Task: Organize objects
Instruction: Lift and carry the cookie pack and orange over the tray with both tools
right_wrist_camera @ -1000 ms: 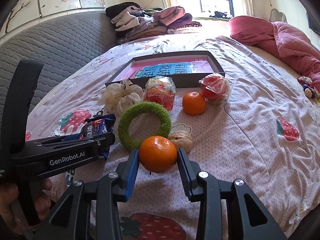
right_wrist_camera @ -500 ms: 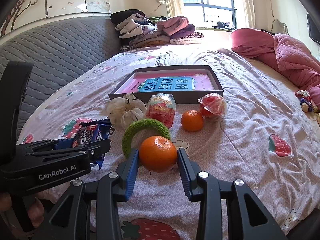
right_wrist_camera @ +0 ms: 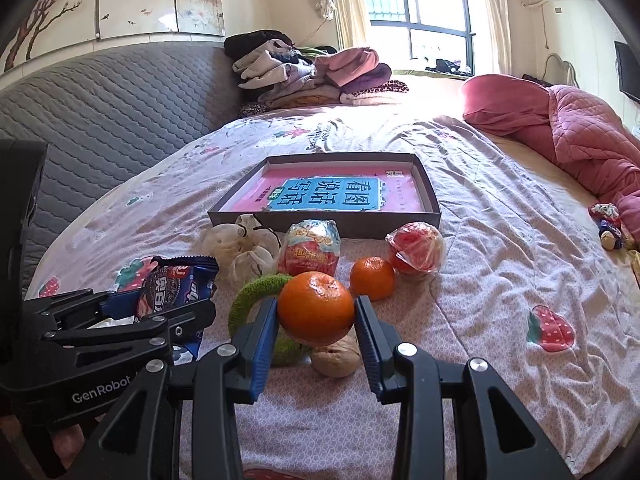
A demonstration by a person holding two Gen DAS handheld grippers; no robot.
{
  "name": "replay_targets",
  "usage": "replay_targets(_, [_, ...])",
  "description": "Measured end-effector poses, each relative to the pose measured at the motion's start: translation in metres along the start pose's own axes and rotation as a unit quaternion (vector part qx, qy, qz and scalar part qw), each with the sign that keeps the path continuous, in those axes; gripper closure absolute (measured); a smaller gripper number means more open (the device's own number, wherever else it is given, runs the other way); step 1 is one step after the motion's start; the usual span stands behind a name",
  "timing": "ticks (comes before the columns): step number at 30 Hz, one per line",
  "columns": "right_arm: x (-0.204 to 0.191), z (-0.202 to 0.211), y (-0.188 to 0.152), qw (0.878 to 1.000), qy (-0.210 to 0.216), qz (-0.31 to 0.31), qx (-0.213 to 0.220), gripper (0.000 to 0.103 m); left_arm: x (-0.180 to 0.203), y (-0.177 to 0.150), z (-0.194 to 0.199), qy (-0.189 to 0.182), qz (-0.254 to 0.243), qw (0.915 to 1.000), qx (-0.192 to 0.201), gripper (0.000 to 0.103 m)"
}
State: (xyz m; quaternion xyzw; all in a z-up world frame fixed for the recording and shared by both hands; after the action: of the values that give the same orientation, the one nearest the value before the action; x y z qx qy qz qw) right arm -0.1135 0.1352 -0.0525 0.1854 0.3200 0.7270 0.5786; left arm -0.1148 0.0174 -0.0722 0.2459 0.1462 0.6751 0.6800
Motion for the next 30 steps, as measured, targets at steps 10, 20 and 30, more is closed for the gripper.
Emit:
replay_targets(10, [0.006, -0.015, 0.027, 1.0, 0.001, 0.008, 0.009, 0.064, 0.001, 0.026, -0.011, 0.008, -0.004, 0.9999, 0.014, 0.05])
replay_targets(20, [0.011, -0.034, 0.061, 1.0, -0.003, 0.018, 0.018, 0.064, -0.001, 0.054, -0.027, 0.014, -0.003, 0.9998, 0.012, 0.05])
replay_targets(30, [0.019, -0.053, 0.086, 0.999, 0.0, 0.033, 0.021, 0.064, -0.01, 0.086, -0.038, 0.032, 0.0, 0.9992, 0.024, 0.05])
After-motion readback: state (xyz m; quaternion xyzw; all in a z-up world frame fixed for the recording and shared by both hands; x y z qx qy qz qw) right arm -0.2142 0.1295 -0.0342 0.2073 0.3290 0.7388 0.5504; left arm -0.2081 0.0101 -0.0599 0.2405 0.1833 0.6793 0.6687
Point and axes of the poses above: each gripper's, at about its wrist camera, not at the fingertips, and z roughly against the way its jaws point, x to its right, y to its top, the point moved 9 cm from there along -z, roughly the way its jaws point, and after that the axes turned 8 degrees about -x, right-handed, at the moved point
